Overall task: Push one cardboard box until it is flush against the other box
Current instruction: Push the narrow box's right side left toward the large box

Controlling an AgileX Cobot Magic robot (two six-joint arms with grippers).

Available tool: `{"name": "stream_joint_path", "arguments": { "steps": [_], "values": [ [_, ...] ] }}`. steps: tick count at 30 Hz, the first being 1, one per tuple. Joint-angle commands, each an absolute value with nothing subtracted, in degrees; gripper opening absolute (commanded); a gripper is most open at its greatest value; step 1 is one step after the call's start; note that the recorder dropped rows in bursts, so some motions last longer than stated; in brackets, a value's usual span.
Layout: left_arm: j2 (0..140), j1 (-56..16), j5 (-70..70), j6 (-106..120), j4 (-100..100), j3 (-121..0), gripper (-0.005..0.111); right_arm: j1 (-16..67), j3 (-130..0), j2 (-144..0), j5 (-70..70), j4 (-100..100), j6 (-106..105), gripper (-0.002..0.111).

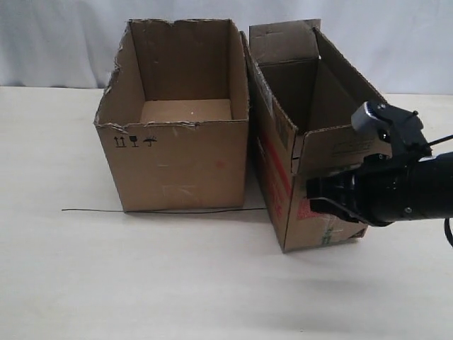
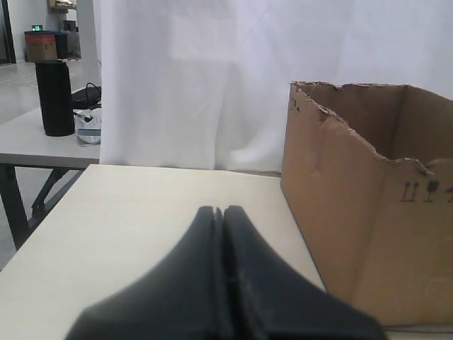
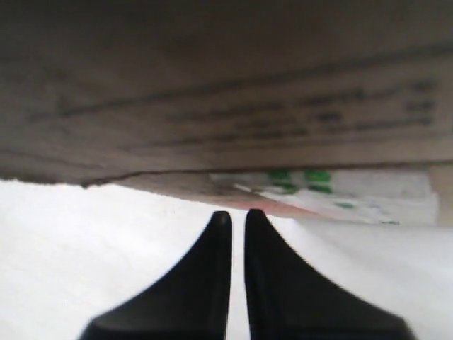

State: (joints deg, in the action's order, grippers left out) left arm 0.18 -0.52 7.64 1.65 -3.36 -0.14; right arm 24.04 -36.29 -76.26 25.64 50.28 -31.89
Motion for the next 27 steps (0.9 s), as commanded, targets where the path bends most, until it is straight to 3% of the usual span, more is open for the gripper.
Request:
{"name": "stream_joint_path", "arguments": {
  "steps": [1,4,7,10,17,21,27],
  "values": [
    [0.00,-0.32,7.37,1.63,-3.06,0.00,0.000,24.16,-38.89,-76.48,29.09,49.07,-33.95,0.005],
    [0.00,-0.32,7.37,1.63,-3.06,0.00,0.000,24.04,-41.94,-71.05,34.43,40.28,-26.39,0.005],
    [0.00,-0.32,7.37,1.63,-3.06,0.00,0.000,24.04,-46.84,-63.44,46.37,6.72,1.25,0.005],
    [0.00,-0.32,7.37,1.63,-3.06,0.00,0.000,20.76,-48.12,-59.43,54.20,-8.53,9.83,0.005],
    [0.00,-0.32,7.37,1.63,-3.06,0.00,0.000,6.88,-47.30,-70.39,41.14,7.97,-5.44,0.005],
    [0.00,-0.32,7.37,1.63,-3.06,0.00,0.000,0.34,-47.30,-79.83,38.75,32.15,-25.07,0.005],
    [0.00,-0.32,7.37,1.63,-3.06,0.00,0.000,-0.67,-47.30,-85.99,39.55,49.88,-37.52,0.005]
  ]
}}
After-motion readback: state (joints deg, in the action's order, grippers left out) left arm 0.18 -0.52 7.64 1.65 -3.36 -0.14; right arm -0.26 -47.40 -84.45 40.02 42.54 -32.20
